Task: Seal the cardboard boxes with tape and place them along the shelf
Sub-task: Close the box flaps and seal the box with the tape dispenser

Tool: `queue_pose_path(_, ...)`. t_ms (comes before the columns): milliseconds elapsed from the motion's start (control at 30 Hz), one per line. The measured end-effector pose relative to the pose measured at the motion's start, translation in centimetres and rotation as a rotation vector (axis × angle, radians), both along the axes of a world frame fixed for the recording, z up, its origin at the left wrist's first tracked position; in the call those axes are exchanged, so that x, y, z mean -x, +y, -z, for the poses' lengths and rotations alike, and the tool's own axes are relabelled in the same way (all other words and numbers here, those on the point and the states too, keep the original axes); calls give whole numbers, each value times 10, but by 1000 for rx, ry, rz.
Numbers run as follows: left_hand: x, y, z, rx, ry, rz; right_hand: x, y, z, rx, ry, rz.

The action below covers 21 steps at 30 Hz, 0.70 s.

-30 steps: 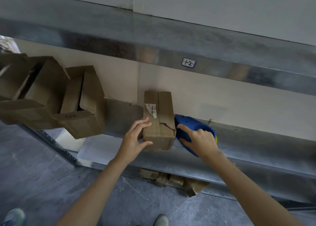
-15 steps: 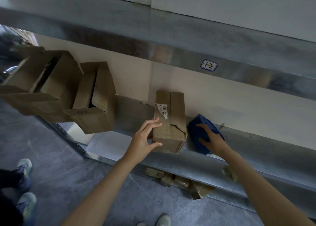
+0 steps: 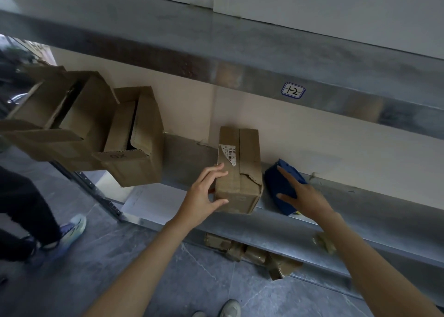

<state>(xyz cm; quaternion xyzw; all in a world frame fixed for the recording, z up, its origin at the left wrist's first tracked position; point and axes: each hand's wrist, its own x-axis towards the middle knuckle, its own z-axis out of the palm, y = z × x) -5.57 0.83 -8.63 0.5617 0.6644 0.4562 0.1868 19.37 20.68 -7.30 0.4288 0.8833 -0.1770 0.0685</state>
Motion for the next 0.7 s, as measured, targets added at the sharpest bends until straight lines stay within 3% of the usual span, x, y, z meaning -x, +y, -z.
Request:
queue_pose_path(200, 9, 0, -8, 17, 15, 46, -7, -13, -35, -109, 74, -1)
queue_pose_path(367, 16, 1, -14, 27, 151, 36, 14, -51, -53, -138, 373, -230)
queue_pose_path(467, 16, 4, -17, 33, 195, 44, 35, -67, -47, -121, 432, -341)
queue_pose_path(700, 21, 2, -21, 25, 212, 97, 46, -70, -26, -116, 522, -247)
